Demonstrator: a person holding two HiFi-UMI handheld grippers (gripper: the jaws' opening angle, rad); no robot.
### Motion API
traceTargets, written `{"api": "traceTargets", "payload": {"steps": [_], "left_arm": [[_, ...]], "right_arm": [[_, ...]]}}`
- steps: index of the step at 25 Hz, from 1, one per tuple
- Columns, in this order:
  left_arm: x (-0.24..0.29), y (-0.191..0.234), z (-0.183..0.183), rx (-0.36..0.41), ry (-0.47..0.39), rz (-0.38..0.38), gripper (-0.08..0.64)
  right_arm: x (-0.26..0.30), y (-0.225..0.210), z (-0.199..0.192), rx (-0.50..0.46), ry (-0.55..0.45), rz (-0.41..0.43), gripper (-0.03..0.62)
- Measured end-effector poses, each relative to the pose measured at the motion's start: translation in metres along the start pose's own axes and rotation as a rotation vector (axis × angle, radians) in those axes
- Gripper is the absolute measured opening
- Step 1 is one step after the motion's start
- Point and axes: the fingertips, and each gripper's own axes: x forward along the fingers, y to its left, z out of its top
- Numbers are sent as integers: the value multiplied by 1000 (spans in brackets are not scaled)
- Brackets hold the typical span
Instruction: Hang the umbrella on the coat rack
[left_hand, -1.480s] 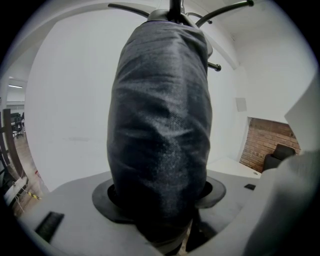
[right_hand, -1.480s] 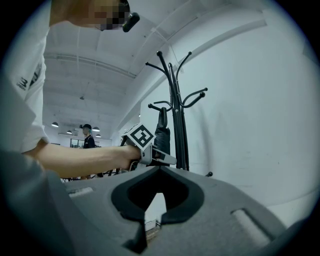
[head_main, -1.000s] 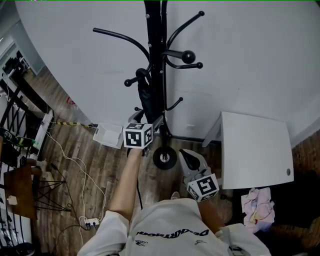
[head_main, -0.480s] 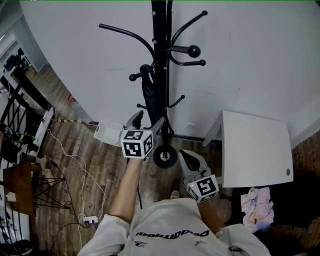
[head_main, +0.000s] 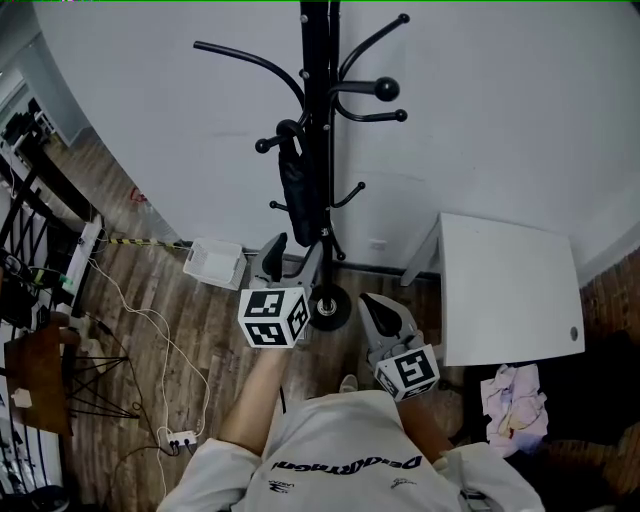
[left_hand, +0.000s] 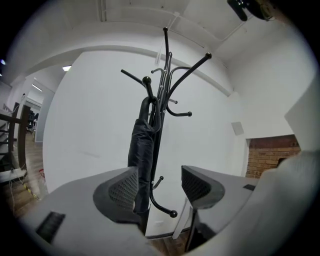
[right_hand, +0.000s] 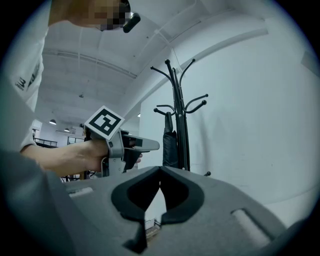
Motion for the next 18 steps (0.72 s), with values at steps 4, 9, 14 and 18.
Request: {"api": "traceTargets", "payload": {"steps": [4, 9, 14, 18], "left_arm": [[-19, -4, -3, 3, -40, 26, 191], [-41, -4, -14, 1, -64, 49, 114], [-55, -8, -27, 3, -69, 49, 38], [-65, -14, -34, -3, -63, 38, -2]], "right_arm": [[2, 3, 2, 5, -1, -5, 0], [5, 8, 4, 8, -9, -13, 0], [9, 10, 1, 22, -8, -17, 0], [7, 11, 6, 15, -19, -24, 0]]}}
